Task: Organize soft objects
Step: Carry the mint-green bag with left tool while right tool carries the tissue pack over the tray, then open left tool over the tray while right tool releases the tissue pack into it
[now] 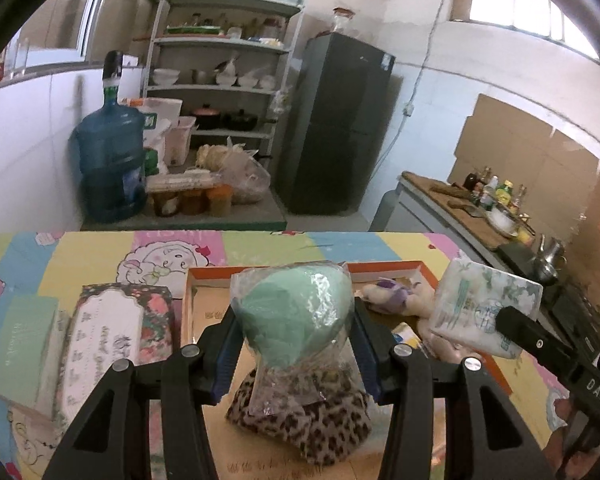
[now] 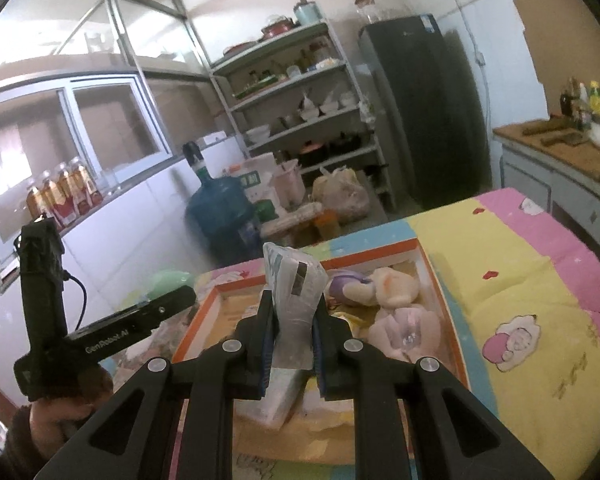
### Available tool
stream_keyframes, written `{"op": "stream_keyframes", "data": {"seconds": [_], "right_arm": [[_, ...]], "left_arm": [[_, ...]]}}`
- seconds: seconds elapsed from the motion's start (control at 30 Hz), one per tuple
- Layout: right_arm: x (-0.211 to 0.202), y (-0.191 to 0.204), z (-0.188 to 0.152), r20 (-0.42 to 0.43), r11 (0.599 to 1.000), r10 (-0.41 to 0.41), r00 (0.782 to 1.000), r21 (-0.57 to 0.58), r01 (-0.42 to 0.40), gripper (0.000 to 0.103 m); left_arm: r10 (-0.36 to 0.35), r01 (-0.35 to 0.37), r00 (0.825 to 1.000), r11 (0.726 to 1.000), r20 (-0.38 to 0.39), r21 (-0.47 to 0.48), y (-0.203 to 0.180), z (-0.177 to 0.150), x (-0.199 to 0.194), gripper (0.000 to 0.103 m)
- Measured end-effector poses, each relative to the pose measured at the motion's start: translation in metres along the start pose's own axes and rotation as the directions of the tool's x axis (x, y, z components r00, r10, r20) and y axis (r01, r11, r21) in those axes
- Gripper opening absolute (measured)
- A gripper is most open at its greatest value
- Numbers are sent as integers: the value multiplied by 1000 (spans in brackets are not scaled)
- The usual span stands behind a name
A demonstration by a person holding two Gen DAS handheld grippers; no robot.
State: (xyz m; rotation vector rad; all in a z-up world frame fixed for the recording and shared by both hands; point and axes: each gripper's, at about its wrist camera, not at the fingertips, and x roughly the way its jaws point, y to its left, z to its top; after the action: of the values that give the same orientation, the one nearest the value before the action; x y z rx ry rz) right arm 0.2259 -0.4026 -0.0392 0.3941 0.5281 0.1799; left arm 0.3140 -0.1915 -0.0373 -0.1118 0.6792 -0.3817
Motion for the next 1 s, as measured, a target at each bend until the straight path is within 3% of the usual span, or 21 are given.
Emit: {"op": "stream_keyframes", "data": {"seconds": [0.37,1.0], "right_arm": [[48,-4,3,-92,1000,17,996,12,-16,17],[80,-1,-2,-175,1000,-3,985,-1,2,17]], "left_arm": [[48,-50,996,998,-78,-31,1,-1,37,51],[39,-53,977,997,-212,-62,9,-5,67,52]]}}
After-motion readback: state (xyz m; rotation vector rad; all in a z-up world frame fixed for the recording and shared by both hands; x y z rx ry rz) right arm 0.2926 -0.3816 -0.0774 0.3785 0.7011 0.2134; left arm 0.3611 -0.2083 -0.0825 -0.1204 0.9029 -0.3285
